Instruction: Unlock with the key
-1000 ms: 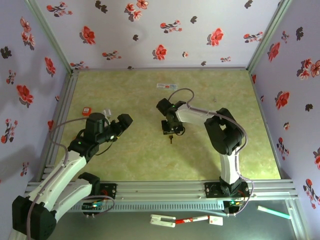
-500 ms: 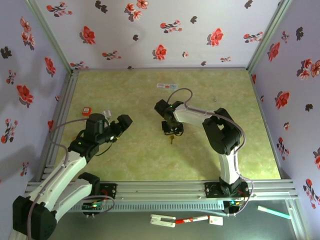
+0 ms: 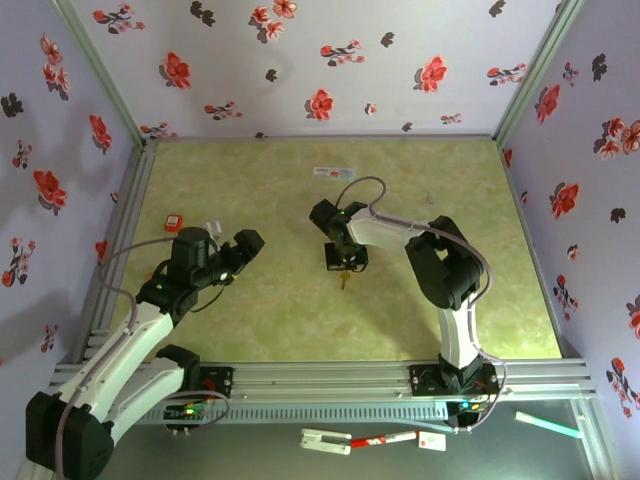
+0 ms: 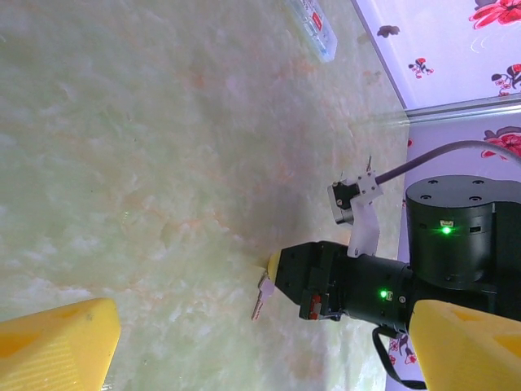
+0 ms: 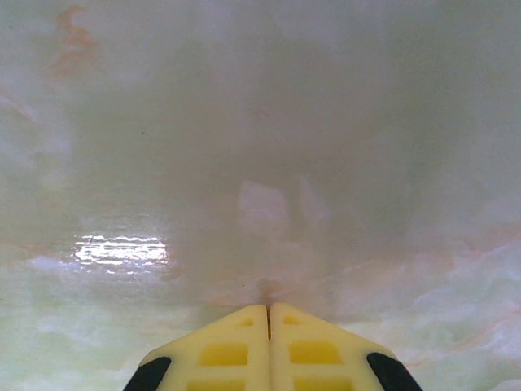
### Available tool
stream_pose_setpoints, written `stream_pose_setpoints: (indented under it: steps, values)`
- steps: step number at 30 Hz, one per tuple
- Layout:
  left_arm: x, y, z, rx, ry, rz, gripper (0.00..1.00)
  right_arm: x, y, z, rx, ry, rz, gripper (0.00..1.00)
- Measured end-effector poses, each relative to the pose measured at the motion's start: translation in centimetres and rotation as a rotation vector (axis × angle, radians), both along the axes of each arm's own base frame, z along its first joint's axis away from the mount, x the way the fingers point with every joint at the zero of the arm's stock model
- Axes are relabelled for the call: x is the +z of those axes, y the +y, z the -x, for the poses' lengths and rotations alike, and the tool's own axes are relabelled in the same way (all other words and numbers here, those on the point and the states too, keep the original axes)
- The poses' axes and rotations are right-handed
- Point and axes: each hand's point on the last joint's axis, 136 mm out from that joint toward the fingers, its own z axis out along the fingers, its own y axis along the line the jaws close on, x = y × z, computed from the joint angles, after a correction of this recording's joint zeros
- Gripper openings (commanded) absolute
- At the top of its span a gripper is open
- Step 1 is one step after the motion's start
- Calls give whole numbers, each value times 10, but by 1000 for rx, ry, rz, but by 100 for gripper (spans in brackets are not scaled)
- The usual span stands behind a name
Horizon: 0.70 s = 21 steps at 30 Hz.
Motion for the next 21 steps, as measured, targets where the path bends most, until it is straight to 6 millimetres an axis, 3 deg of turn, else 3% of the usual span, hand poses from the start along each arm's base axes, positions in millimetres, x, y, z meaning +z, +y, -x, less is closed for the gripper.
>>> stream_pose_setpoints:
  steps: [3,5,8,12,15,18,21]
  values:
    - [4,-2,-1,-6,-11,17,93,12,2,-2,-2,-22,-24,0]
    - [11,-6,-4,-9,-26,48,93,33,6,-5,-2,-65,-73,0]
    - [20,-19,-9,-20,-39,112,93,84,12,-13,-7,-179,-193,0]
    - [20,-56,-13,-66,4,220,93,171,20,-18,-11,-401,-430,0]
    - [20,-84,-21,-70,51,330,94,215,20,-11,-18,-520,-590,0]
    - [24,-103,-28,-50,95,444,94,231,18,-6,-28,-585,-682,0]
    - [31,-117,-32,-26,134,557,94,228,19,-2,-41,-599,-734,0]
